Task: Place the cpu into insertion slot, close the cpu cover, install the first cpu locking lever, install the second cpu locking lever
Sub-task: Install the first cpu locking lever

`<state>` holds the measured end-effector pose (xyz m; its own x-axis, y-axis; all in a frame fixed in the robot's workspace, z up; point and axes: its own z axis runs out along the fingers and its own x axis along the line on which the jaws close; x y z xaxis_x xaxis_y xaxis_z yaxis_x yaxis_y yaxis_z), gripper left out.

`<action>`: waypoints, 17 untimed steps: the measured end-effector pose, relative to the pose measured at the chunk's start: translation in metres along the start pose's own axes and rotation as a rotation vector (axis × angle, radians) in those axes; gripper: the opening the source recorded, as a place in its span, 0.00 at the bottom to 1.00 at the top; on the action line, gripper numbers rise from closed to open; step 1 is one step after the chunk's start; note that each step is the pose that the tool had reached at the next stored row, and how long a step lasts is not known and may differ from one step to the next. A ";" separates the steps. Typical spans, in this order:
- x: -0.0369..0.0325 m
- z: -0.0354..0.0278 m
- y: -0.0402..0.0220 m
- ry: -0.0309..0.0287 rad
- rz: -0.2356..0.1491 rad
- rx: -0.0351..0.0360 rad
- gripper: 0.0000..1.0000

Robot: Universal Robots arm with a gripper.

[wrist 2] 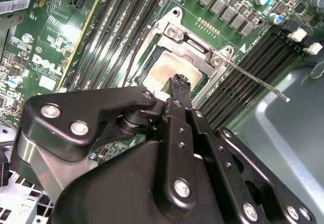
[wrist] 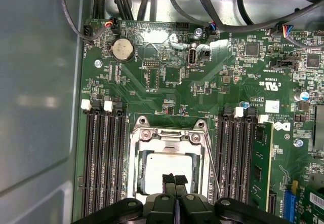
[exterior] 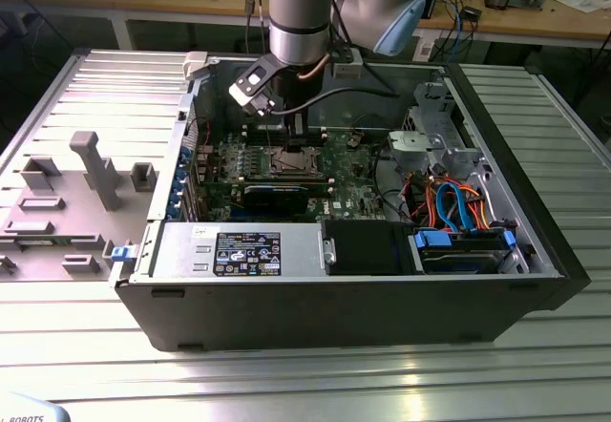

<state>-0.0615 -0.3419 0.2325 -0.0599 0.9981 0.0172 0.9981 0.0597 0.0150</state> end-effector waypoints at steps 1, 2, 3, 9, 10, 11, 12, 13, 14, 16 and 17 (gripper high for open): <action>0.0000 -0.0010 0.0000 0.0000 0.000 0.0000 0.11; 0.0000 -0.0019 0.0000 -0.0001 0.000 0.0000 0.11; 0.0000 -0.0027 0.0000 0.0000 0.000 0.0000 0.11; 0.0002 -0.0088 0.0001 0.0000 0.000 -0.0001 0.11; 0.0002 -0.0097 0.0002 0.0000 0.000 -0.0001 0.11; 0.0002 -0.0109 0.0002 -0.0001 0.000 0.0000 0.11; 0.0002 -0.0118 0.0002 0.0000 0.000 -0.0001 0.11; 0.0002 -0.0134 0.0002 0.0000 0.000 0.0000 0.11; 0.0002 -0.0145 0.0002 0.0000 0.000 0.0000 0.11; 0.0003 -0.0173 0.0003 -0.0001 0.000 0.0000 0.11; 0.0003 -0.0184 0.0003 -0.0001 0.000 0.0000 0.11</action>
<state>-0.0615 -0.3419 0.2509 -0.0599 0.9981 0.0171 0.9981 0.0597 0.0150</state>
